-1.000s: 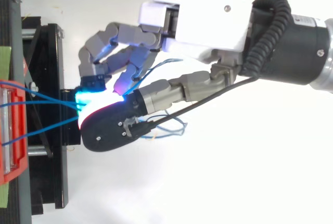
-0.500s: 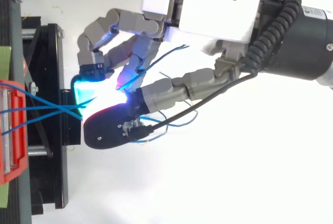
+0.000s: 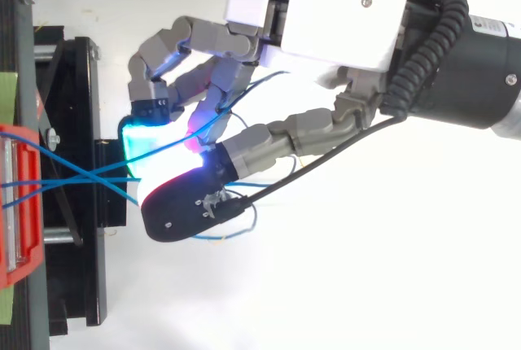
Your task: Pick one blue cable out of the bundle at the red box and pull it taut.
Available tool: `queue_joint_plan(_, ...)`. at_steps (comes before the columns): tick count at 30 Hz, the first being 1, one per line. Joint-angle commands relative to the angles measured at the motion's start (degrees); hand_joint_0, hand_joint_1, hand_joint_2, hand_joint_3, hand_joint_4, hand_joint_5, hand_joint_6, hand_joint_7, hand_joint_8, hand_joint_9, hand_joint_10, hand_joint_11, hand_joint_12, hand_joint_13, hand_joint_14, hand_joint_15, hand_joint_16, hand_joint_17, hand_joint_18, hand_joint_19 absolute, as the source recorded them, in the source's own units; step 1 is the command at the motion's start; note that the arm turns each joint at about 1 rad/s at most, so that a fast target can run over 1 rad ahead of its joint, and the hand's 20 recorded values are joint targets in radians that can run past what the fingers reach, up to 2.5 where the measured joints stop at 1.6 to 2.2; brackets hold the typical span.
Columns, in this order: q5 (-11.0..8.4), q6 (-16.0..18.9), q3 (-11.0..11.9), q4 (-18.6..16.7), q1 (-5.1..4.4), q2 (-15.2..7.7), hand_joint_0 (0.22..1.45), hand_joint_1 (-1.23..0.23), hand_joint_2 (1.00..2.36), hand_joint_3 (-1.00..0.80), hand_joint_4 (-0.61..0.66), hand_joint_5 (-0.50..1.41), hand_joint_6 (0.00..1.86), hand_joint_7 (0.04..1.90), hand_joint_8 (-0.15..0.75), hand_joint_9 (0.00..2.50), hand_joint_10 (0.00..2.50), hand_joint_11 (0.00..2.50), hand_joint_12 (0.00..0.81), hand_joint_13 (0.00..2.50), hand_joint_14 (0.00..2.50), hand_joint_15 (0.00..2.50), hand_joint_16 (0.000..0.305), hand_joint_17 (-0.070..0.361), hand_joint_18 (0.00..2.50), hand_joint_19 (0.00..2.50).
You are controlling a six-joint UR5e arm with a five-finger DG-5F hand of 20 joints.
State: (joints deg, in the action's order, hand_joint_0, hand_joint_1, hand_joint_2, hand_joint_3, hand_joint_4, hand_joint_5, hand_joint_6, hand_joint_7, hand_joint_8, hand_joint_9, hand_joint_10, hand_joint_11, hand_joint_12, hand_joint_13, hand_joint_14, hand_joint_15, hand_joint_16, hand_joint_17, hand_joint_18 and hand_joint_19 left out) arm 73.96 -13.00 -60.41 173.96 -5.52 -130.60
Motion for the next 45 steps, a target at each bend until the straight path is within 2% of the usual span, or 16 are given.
queue_joint_plan(1,-0.04,0.08,-0.23,0.07,-0.01,0.00,0.60,-0.72,1.01,-0.37,0.13,-0.12,0.91,1.03,0.391,1.24,0.01,1.33,0.426,0.64,0.01,0.30,0.053,0.119,0.54,0.32)
queue_joint_plan(3,-0.04,0.08,-0.32,0.07,-0.10,0.00,0.61,-0.76,1.01,-0.32,0.12,-0.12,0.91,1.05,0.391,1.24,0.00,1.32,0.425,0.64,0.01,0.30,0.053,0.118,0.54,0.31)
queue_joint_plan(7,-0.04,0.17,-0.59,-0.02,-0.01,0.00,0.68,-0.88,1.02,-0.23,0.06,-0.15,0.94,0.96,0.382,1.12,0.00,1.32,0.419,0.59,0.01,0.29,0.053,0.120,0.53,0.27)
queue_joint_plan(9,-0.04,0.17,-0.59,-0.02,-0.01,0.00,0.70,-0.92,1.02,-0.27,0.07,-0.17,0.95,0.92,0.376,1.08,0.00,1.32,0.419,0.56,0.01,0.27,0.054,0.121,0.52,0.24)
queue_joint_plan(12,-0.04,0.17,-0.59,0.07,-0.10,0.00,0.68,-0.93,1.00,-0.45,0.12,-0.18,0.95,0.84,0.369,1.05,0.00,1.32,0.413,0.54,0.01,0.27,0.054,0.121,0.51,0.23)
queue_joint_plan(14,-0.04,0.17,-0.59,0.07,-0.01,0.00,0.58,-0.90,1.00,-0.50,0.12,-0.18,0.95,0.82,0.378,1.06,0.00,1.31,0.416,0.54,0.01,0.27,0.055,0.123,0.50,0.26)
queue_joint_plan(17,-0.04,0.17,-0.59,0.07,-0.10,0.00,0.48,-0.75,1.00,-0.50,0.12,-0.16,0.93,0.85,0.417,1.13,0.00,1.29,0.450,0.55,0.01,0.27,0.060,0.134,0.51,0.28)
queue_joint_plan(20,-0.04,0.26,-0.59,-0.02,-0.01,0.00,0.48,-0.60,1.00,-0.50,0.10,-0.14,0.92,0.88,0.421,1.17,0.00,1.26,0.455,0.57,0.01,0.28,0.060,0.135,0.51,0.30)
queue_joint_plan(23,-0.04,0.26,-0.59,0.07,-0.01,0.00,0.54,-0.52,1.00,-0.50,0.09,-0.14,0.91,0.93,0.403,1.18,0.00,1.27,0.437,0.57,0.01,0.28,0.056,0.125,0.48,0.32)
queue_joint_plan(32,0.05,0.26,-0.67,-0.02,-0.01,0.00,0.61,-0.73,1.01,-0.31,0.13,-0.13,0.92,0.98,0.395,1.24,0.00,1.33,0.420,0.63,0.01,0.29,0.052,0.118,0.55,0.33)
queue_joint_plan(43,-0.04,0.26,-0.67,0.07,-0.10,0.00,0.62,-0.85,1.02,-0.10,0.14,-0.10,0.92,1.08,0.427,1.33,0.00,1.38,0.440,0.72,0.01,0.30,0.056,0.125,0.64,0.31)
queue_joint_plan(45,0.05,0.26,-0.67,0.07,-0.10,0.00,0.62,-0.85,1.02,-0.12,0.14,-0.10,0.92,1.06,0.419,1.33,0.00,1.37,0.440,0.70,0.01,0.30,0.056,0.127,0.63,0.32)
